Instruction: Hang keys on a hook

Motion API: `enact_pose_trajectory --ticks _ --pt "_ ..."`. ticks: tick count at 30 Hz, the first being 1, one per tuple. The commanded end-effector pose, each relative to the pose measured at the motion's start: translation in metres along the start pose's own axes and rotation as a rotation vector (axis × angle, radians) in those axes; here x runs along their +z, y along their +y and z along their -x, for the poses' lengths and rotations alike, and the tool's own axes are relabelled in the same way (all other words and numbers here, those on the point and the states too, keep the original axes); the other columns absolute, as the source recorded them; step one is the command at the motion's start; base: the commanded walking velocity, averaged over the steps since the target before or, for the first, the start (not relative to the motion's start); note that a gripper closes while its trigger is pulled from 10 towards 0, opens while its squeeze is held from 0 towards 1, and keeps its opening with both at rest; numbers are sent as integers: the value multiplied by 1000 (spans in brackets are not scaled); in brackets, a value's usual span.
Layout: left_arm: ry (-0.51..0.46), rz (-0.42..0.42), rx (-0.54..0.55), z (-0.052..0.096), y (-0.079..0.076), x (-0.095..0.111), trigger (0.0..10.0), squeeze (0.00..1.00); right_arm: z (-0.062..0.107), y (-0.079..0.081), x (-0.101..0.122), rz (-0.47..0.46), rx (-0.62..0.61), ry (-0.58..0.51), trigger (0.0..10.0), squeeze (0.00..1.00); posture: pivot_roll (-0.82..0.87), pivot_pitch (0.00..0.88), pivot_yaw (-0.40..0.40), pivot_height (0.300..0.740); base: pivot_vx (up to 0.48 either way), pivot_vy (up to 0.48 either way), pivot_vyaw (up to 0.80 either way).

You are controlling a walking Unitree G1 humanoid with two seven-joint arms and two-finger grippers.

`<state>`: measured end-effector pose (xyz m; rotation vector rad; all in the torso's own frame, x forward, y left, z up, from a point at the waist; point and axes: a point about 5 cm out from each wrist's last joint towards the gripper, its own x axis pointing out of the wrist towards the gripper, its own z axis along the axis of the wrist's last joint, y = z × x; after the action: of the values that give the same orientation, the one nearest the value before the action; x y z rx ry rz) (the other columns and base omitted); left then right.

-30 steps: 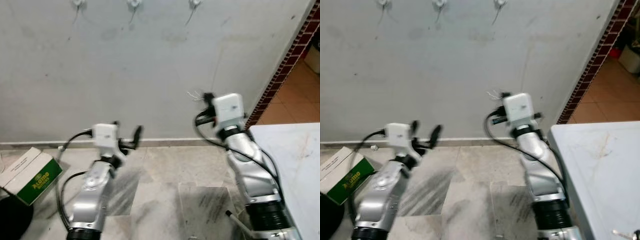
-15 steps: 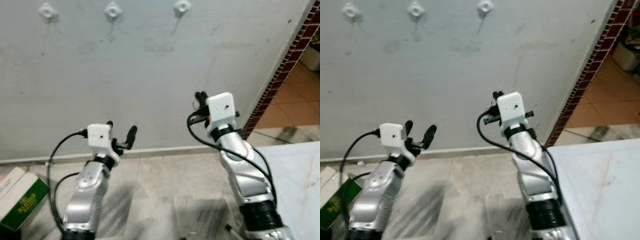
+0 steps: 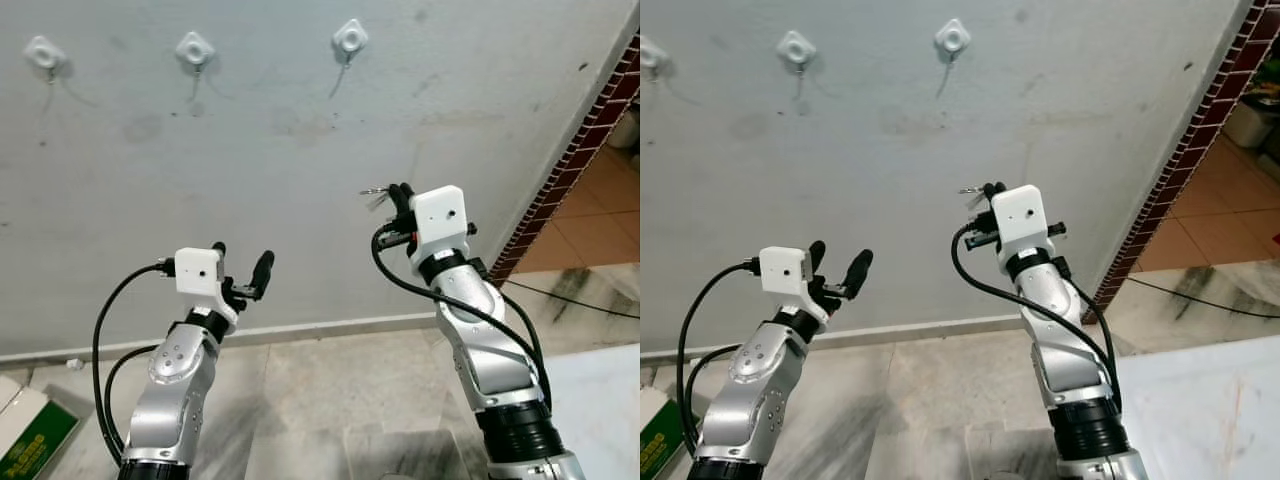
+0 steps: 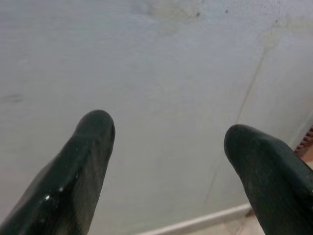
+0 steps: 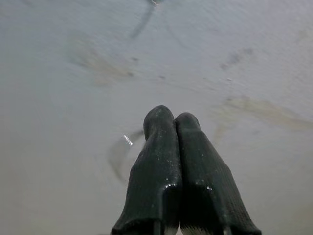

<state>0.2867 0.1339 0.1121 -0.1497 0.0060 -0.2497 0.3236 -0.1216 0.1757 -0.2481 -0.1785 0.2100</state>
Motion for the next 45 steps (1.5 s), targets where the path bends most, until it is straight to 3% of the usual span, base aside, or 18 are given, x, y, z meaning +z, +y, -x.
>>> enact_pose_trajectory --ticks 1,19,29,45 --pt "-5 -22 16 1 3 2 10000 0 -2 -1 5 -1 -6 -19 10000 0 -36 81 21 740 0 0 0" --pt "-5 -32 21 0 2 3 10000 0 -4 4 10 11 23 -47 10000 0 -33 84 15 740 0 0 0" --pt "-7 -28 28 -1 3 3 10000 0 -10 2 14 20 25 -61 10000 0 -32 94 11 740 0 0 651" --pt "-22 -4 -20 1 -2 5 10000 0 0 -3 11 19 7 -55 10000 0 -39 86 17 740 0 0 0"
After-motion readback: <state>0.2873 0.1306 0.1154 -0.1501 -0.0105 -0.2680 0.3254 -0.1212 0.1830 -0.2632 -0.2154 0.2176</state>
